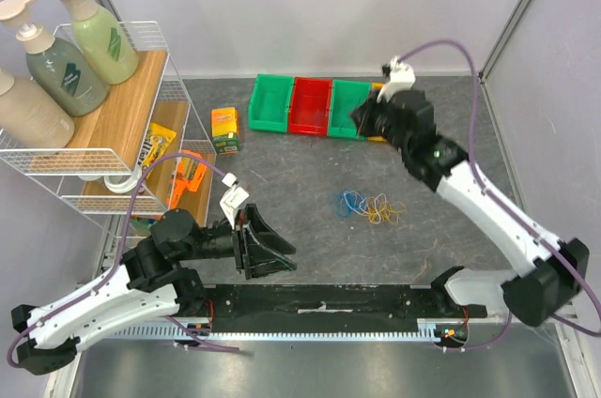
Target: Untangle the cables
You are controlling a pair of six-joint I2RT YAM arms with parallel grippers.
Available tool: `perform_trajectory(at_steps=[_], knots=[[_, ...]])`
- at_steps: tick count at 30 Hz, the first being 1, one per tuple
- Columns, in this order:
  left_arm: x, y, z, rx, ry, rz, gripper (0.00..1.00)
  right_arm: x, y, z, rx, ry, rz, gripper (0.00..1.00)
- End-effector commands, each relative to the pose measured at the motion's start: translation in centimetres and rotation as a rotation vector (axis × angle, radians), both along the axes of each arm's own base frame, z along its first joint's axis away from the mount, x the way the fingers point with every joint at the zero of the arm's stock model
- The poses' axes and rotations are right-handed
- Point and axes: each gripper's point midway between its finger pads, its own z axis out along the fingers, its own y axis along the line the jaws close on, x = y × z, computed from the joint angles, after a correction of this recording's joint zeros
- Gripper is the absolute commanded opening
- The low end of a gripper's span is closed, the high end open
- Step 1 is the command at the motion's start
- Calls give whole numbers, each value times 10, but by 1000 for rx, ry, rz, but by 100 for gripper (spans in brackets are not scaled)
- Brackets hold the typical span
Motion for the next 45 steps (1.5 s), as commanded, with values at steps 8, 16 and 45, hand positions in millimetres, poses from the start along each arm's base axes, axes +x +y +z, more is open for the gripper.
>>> perform_trajectory(at_steps=[8,16,45], knots=[[-5,2,-6,-27,15,-15,72,142,-96,-31,-178,114,-270,0],[-4,-1,-13,11,8,-23,73,172,-134,-44,-198,105,-307,0],[12,-4,-38,62,163,82,73,182,-121,-50,81,82,-190,0]])
